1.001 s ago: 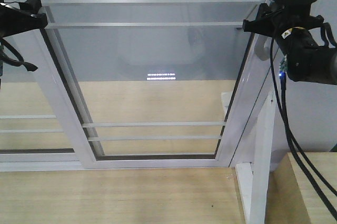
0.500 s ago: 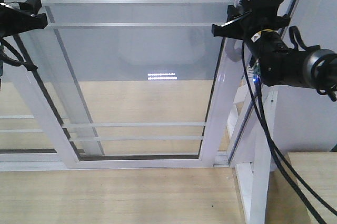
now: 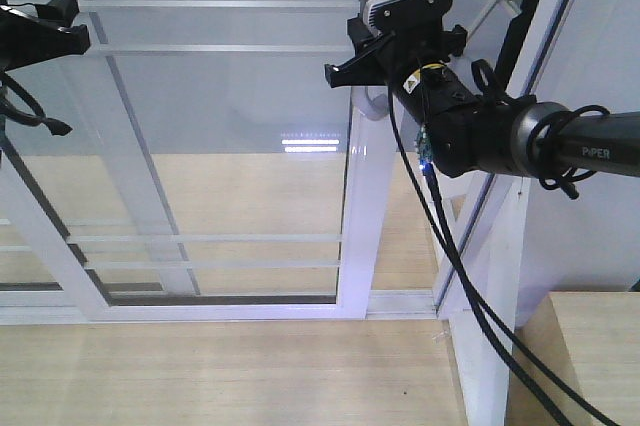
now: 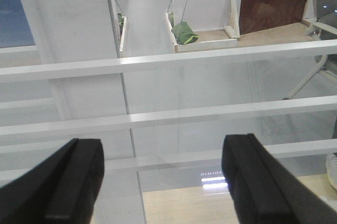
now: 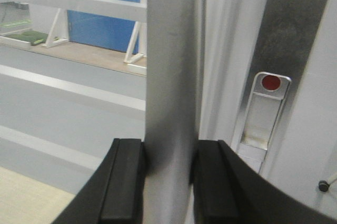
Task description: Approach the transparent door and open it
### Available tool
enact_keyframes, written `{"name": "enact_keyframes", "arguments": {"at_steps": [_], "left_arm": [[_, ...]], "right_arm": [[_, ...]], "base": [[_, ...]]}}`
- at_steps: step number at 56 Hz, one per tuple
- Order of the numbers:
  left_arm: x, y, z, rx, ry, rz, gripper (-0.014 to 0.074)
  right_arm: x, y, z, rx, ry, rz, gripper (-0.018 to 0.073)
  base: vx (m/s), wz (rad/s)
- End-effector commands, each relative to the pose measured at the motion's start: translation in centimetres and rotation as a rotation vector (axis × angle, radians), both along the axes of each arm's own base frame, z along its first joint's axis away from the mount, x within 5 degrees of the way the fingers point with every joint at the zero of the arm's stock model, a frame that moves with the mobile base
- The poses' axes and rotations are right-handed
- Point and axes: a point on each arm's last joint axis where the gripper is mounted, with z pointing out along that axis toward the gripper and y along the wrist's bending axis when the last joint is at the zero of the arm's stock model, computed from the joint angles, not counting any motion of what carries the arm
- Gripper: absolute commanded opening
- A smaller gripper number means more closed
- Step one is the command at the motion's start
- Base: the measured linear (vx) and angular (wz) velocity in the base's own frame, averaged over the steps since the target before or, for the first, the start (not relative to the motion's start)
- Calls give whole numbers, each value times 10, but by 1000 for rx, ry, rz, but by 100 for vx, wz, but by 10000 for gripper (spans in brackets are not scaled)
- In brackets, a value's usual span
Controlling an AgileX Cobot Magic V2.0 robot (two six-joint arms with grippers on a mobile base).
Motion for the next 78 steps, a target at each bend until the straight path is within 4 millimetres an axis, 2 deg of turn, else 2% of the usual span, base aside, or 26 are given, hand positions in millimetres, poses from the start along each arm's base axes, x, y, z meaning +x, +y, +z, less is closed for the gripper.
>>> {"name": "enact_keyframes", "arguments": {"at_steps": [1,17,25,30,40,48,57,69,78], "left_arm": [[-2,-1,30,-25,-144,4,573],[-2,-1,29,-26,-142,4,573],[-3,-1,28,-71,-126,8,573],[-3,-2,27,-66,-108,2,573],[-4,-15,23,-15,-73,-57,568],[-7,-34,24,-1,-86,-126,552],[-5,-58,20,-26,-130,-197,539],[7,-101,-4,-125,-161,-300,538],[23,-129,-19,-137,-165,-352,538]], "right_arm": [[-30,28,43,-17,-181,146,-1],[-51,60,44,-69,-219,256,-1],[-53,55,56,-110,-256,236,-1],[-55,40,66,-107,-245,169,-1],[-71,-12,87,-19,-195,-15,-1],[-106,-51,98,-38,-169,-57,-1],[-151,-84,94,-76,-125,-74,-1],[-194,-111,94,-132,-180,-114,-1],[-202,-118,95,-138,-161,-152,-1]], "base": [[0,0],[-1,-2],[0,0],[0,0],[0,0],[0,0],[0,0],[0,0],[0,0]]}}
